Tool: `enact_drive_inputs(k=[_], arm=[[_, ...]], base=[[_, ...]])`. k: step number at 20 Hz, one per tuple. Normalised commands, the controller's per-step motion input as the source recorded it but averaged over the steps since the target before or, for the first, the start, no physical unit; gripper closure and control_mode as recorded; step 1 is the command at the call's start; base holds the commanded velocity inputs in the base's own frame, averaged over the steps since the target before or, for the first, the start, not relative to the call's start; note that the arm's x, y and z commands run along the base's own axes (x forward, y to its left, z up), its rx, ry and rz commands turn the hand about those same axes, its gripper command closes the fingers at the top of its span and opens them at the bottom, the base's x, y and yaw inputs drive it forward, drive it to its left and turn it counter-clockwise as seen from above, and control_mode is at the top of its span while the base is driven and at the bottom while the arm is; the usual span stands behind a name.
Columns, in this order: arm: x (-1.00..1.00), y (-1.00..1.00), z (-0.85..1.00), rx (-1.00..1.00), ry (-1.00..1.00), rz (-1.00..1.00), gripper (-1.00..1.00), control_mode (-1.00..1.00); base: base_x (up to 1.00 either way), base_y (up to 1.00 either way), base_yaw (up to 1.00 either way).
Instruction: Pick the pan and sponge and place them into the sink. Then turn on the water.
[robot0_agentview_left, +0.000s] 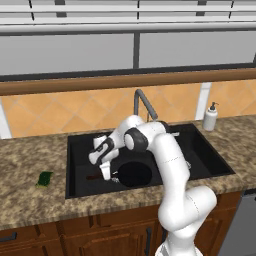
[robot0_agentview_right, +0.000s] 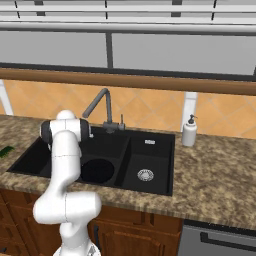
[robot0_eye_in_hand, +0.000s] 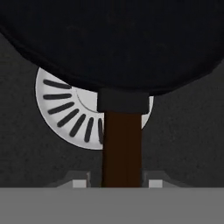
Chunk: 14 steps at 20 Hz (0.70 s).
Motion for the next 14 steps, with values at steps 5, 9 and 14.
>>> enact_drive_inputs(k=[5, 9, 14], arm=[[0.0, 0.13, 0.23, 0.0, 0.05, 0.0, -1.0, -1.0], [-0.06, 0.02, 0.79, 0.0, -0.04, 0.05, -1.0, -1.0], [-0.08, 0.03, 0.9, 0.0, -0.19, 0.18, -1.0, -1.0]], base=[[0.0, 0.0, 0.0], [0.0, 0.0, 0.0], [0.0, 0.0, 0.0]])
